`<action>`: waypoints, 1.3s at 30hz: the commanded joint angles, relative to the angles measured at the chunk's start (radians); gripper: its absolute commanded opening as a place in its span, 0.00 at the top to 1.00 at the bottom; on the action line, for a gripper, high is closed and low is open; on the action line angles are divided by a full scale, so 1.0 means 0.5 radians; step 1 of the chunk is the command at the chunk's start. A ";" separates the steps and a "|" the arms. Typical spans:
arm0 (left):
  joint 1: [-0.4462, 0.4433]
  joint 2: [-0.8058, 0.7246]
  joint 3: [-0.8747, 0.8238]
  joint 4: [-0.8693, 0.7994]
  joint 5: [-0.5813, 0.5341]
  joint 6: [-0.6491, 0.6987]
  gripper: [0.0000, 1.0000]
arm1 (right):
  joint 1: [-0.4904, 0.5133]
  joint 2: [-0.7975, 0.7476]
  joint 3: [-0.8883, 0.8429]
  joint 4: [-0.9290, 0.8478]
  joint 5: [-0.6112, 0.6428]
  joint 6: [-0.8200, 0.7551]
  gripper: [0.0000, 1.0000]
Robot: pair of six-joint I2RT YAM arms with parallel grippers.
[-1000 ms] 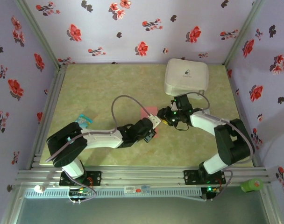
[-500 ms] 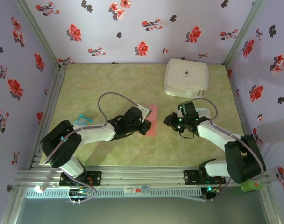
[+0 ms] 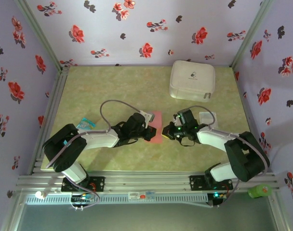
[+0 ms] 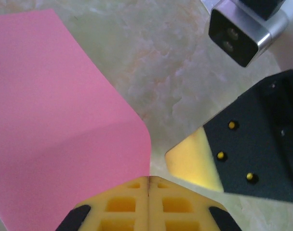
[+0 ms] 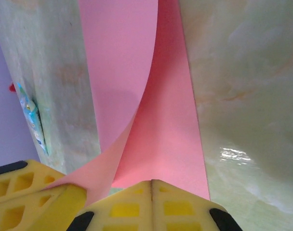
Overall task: Fold a paper plane with a square sheet of paper (pick it up from the middle)
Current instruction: Fold the triangle a second time at the center of the table.
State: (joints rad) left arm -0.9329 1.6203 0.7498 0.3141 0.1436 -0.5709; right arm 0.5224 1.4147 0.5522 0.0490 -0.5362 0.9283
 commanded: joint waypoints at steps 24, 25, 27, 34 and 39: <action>0.049 0.091 -0.061 0.136 0.030 -0.119 1.00 | 0.078 0.371 0.190 -0.402 0.230 -0.238 0.99; 0.057 0.091 -0.062 0.136 0.029 -0.124 1.00 | 0.078 0.371 0.212 -0.493 0.278 -0.279 0.99; 0.072 0.093 -0.070 0.135 0.014 -0.125 1.00 | 0.078 0.351 0.242 -0.621 0.375 -0.362 1.00; 0.132 0.151 -0.058 0.160 -0.001 -0.080 1.00 | 0.077 0.379 0.328 -0.811 0.433 -0.519 1.00; 0.148 0.190 -0.044 0.184 -0.042 -0.015 1.00 | 0.075 0.389 0.349 -0.818 0.432 -0.540 0.99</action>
State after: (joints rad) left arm -0.8700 1.6920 0.7280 0.3687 0.1417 -0.6147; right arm 0.5583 1.5787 0.7265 -0.2588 -0.3862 0.6937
